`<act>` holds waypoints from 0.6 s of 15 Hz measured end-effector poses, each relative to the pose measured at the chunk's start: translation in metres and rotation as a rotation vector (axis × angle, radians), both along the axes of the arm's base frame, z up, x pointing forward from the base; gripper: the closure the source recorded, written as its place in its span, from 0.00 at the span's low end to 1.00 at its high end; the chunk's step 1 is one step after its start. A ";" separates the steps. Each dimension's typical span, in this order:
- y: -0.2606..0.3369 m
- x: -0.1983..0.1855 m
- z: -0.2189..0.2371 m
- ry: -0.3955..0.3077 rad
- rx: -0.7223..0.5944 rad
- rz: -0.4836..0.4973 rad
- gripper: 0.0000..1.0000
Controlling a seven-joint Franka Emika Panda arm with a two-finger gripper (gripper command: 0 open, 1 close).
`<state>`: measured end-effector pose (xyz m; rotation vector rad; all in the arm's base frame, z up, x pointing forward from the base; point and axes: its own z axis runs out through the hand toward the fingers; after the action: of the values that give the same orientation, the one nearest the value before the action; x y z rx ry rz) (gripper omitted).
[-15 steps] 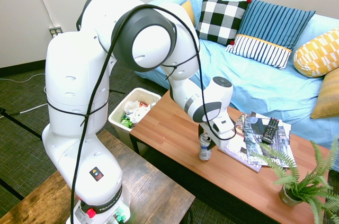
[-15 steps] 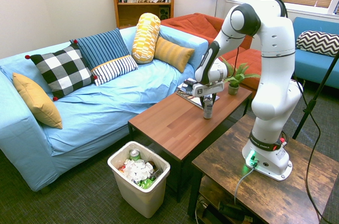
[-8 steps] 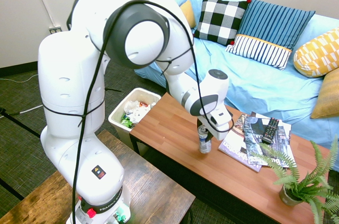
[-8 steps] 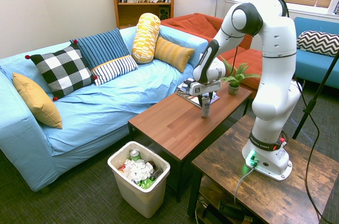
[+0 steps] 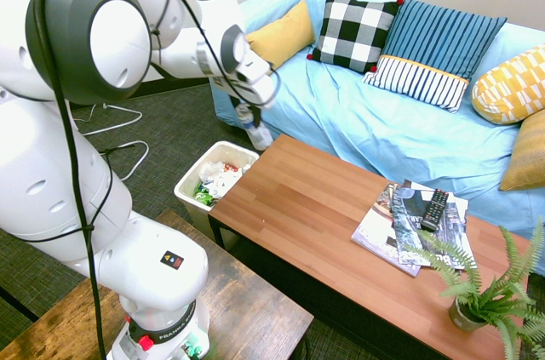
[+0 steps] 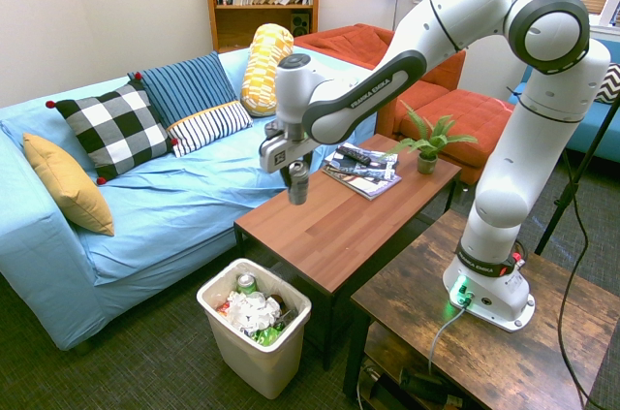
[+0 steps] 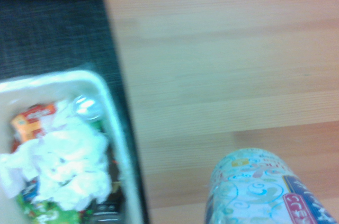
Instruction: Throw the can in the trash bin
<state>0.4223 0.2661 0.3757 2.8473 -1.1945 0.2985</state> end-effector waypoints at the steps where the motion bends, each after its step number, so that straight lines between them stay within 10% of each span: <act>1: 0.035 -0.004 -0.013 0.007 -0.010 0.026 1.00; 9: 0.151 0.016 -0.170 0.140 -0.056 0.061 1.00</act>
<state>0.4382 0.4174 0.2060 2.8071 -1.0583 0.1300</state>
